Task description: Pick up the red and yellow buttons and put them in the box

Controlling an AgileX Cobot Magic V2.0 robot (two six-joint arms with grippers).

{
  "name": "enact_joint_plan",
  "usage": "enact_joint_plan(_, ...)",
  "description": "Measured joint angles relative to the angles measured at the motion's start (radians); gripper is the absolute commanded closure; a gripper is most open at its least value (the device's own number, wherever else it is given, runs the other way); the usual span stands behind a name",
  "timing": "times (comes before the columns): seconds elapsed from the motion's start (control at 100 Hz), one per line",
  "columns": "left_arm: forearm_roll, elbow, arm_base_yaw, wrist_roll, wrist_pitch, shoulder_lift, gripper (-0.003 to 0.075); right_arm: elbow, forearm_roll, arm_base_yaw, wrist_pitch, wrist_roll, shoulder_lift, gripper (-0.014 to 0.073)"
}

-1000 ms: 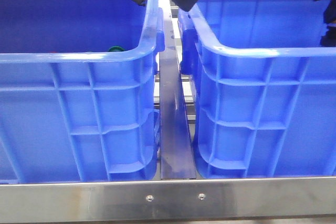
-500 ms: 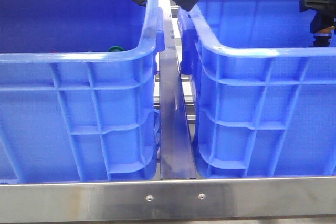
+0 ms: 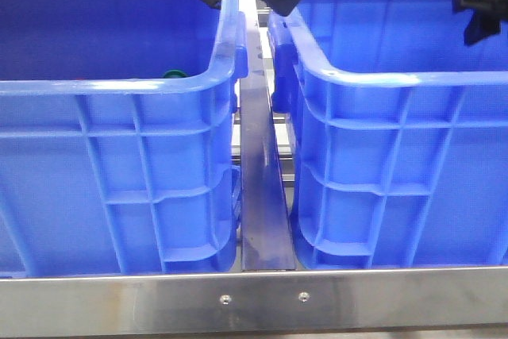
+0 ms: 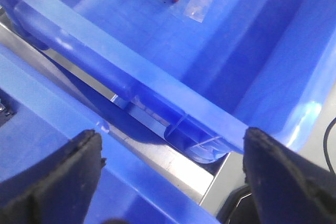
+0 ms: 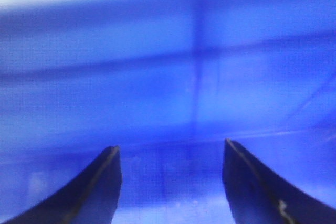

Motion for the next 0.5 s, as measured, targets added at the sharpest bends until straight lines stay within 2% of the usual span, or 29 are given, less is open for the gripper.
enact_joint_plan(0.1,0.0,-0.002,0.0,-0.002,0.0,0.0,0.0206,0.017,0.0,0.0,0.0,0.0,-0.059,0.0172)
enact_joint_plan(0.24,-0.004,-0.008,0.025,-0.04,0.0,-0.013,0.0261,0.078,0.0,0.0,0.0,0.0,-0.175,0.0393)
enact_joint_plan(0.37,-0.004,-0.013,0.103,-0.082,-0.003,-0.047,0.0326,0.157,0.0,0.0,0.0,0.0,-0.302,0.0593)
enact_joint_plan(0.44,-0.004,-0.015,0.158,-0.095,-0.003,-0.067,0.0374,0.198,0.0,0.0,0.006,0.0,-0.369,0.0662)
enact_joint_plan(0.5,-0.004,-0.015,0.205,-0.1,0.0,-0.08,0.0427,0.229,0.0,0.0,0.02,0.0,-0.421,0.0658)
